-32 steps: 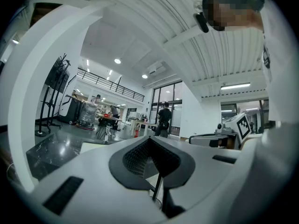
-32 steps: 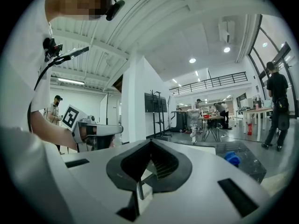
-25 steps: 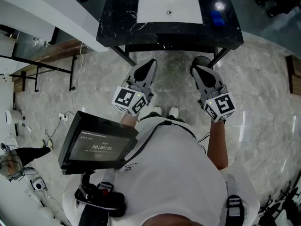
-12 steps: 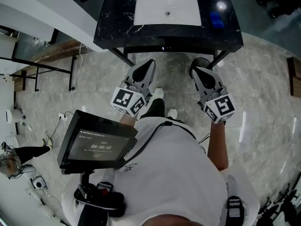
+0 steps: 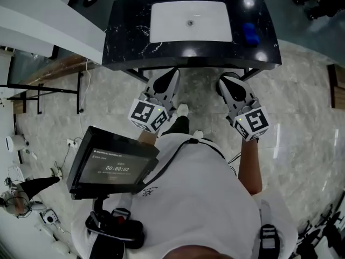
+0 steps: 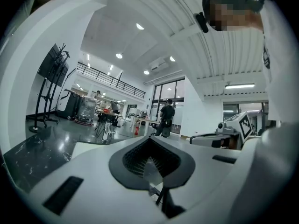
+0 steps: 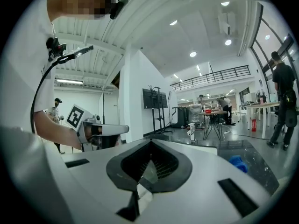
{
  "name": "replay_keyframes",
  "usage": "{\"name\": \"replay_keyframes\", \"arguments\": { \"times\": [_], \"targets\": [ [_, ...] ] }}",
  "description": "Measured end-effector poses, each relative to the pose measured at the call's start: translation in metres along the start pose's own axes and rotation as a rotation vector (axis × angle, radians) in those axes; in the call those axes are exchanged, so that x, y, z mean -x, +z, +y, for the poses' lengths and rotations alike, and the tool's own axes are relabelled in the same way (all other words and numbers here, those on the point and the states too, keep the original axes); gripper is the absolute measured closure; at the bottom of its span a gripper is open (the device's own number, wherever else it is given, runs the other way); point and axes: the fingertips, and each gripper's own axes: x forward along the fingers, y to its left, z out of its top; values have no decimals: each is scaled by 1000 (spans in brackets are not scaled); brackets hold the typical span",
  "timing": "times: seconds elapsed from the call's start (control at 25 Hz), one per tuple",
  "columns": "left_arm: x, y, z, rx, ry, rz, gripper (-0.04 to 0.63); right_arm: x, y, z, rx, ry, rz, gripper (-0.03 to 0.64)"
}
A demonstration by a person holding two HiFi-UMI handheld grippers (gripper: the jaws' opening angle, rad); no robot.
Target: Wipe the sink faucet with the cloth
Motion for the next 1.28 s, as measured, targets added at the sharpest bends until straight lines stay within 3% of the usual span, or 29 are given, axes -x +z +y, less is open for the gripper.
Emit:
{"name": "replay_keyframes", "arguments": {
  "times": [0.56,0.92,1.28],
  "targets": [
    [-85,23,125,9,-94,13,607,-137,32,-59,17,-67,-3,612],
    [-132,29,168,28,-86,16,607,-193,41,-97,20,-33,10,612],
    [-203,27,193,21,-18,22,607,-244,27,-161,-4,39,38,612]
  ]
}}
